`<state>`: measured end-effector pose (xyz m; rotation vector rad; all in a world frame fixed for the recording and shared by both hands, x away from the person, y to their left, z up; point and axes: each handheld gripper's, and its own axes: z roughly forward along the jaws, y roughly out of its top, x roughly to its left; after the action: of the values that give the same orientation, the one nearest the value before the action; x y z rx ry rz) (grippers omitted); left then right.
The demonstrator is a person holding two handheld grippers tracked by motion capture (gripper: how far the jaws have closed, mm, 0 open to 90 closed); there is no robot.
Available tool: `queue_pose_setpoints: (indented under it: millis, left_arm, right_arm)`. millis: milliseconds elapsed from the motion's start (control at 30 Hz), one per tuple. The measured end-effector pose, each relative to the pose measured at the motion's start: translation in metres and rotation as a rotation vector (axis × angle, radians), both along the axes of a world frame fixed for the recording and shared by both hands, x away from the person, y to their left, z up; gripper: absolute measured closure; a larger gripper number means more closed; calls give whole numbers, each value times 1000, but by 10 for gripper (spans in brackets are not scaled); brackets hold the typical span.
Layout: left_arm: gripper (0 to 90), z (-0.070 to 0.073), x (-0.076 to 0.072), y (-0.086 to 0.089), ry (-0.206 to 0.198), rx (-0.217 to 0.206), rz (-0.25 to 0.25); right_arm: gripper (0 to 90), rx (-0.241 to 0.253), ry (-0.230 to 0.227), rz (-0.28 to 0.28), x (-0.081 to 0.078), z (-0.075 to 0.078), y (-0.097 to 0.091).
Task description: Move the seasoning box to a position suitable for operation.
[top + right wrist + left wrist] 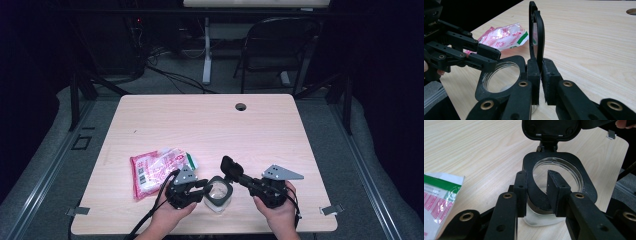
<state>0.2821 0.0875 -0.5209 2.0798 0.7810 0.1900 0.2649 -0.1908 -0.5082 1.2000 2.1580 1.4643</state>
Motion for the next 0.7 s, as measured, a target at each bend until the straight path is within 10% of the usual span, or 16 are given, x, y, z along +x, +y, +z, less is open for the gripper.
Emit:
queue_pose_setpoints:
  millis: [700]
  left_arm:
    - [716, 0, 0, 2, -3, -20, 16]
  right_arm:
    - [857, -68, 13, 21, 21, 8, 8]
